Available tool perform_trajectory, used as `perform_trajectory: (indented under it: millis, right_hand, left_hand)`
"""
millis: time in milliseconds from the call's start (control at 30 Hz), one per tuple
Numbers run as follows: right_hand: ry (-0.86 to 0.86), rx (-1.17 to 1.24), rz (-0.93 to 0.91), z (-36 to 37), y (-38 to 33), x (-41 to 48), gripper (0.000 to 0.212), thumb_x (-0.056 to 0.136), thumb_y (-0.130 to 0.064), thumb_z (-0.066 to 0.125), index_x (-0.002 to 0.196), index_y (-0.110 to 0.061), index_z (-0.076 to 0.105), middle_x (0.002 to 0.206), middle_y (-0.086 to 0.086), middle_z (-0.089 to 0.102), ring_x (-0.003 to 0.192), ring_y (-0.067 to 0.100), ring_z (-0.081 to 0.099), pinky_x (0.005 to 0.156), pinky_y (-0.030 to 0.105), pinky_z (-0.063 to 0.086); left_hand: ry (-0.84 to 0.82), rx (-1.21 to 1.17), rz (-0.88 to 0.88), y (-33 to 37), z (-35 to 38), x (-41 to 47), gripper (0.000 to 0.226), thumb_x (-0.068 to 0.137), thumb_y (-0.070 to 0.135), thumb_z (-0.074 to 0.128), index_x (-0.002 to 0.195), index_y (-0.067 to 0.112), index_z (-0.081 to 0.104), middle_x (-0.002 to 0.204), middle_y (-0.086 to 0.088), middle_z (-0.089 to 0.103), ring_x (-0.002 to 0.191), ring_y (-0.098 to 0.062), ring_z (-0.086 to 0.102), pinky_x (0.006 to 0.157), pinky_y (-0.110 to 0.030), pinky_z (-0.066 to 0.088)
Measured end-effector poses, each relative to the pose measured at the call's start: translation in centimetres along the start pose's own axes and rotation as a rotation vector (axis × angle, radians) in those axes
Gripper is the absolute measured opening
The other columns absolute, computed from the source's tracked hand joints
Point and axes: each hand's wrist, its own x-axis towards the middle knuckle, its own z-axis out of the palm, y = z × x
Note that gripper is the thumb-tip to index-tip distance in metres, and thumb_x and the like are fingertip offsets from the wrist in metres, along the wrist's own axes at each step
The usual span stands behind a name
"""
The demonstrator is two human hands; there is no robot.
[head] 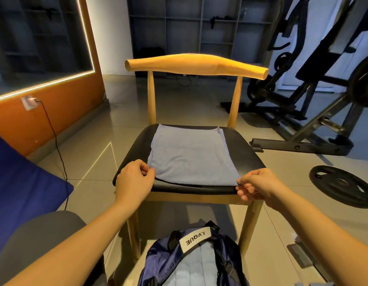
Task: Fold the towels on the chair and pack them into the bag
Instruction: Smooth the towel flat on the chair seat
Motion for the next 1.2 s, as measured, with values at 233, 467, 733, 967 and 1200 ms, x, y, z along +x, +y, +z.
perform_trajectory:
  millis: [233, 467, 733, 967, 1200]
  right_hand:
    - [0.038, -0.007, -0.02, 0.4, 0.1, 0.4, 0.01, 0.09, 0.0, 0.072, 0.097, 0.007, 0.069, 0.08, 0.025, 0.074, 0.063, 0.029, 0.072, 0.07, 0.044, 0.064]
    - [0.052, 0.033, -0.009, -0.2, -0.3, 0.4, 0.009, 0.09, 0.002, 0.07, 0.098, 0.007, 0.068, 0.076, 0.024, 0.072, 0.066, 0.03, 0.072, 0.075, 0.046, 0.064]
    - [0.053, 0.027, 0.036, -1.0, -0.8, 0.0, 0.011, 0.091, 0.006, 0.067, 0.101, 0.004, 0.065, 0.084, 0.023, 0.066, 0.065, 0.027, 0.068, 0.063, 0.041, 0.065]
    - [0.024, -0.1, -0.005, -1.1, -0.4, -0.4, 0.003, 0.094, 0.003, 0.065, 0.095, 0.0, 0.066, 0.093, 0.023, 0.068, 0.072, 0.029, 0.069, 0.062, 0.039, 0.064]
    - [-0.007, -0.151, -0.015, -1.3, -0.3, -0.5, 0.009, 0.096, 0.004, 0.062, 0.093, 0.0, 0.07, 0.093, 0.023, 0.067, 0.074, 0.028, 0.067, 0.071, 0.043, 0.064]
  left_hand:
    - [-0.043, 0.005, 0.002, 0.2, -0.4, 0.3, 0.012, 0.088, 0.029, 0.075, 0.08, 0.022, 0.071, 0.07, 0.01, 0.063, 0.066, -0.009, 0.059, 0.057, -0.021, 0.044]
    - [-0.119, -0.273, -0.209, 0.1, -2.6, 1.3, 0.012, 0.091, 0.015, 0.071, 0.08, 0.018, 0.077, 0.079, -0.003, 0.07, 0.077, -0.019, 0.064, 0.068, -0.033, 0.055]
    - [-0.275, -0.185, -0.267, -1.0, -3.4, 2.4, 0.015, 0.092, 0.007, 0.068, 0.081, 0.008, 0.077, 0.085, -0.013, 0.069, 0.082, -0.023, 0.064, 0.064, -0.029, 0.055]
    - [-0.306, 0.299, -0.108, -2.2, -3.0, 1.5, 0.02, 0.091, 0.028, 0.067, 0.072, 0.021, 0.07, 0.069, -0.004, 0.066, 0.07, -0.018, 0.065, 0.076, -0.043, 0.063]
    - [-0.248, 0.074, -0.264, -1.0, -2.8, 0.9, 0.048, 0.09, 0.057, 0.068, 0.076, 0.012, 0.07, 0.065, -0.008, 0.069, 0.059, -0.023, 0.07, 0.069, -0.045, 0.064]
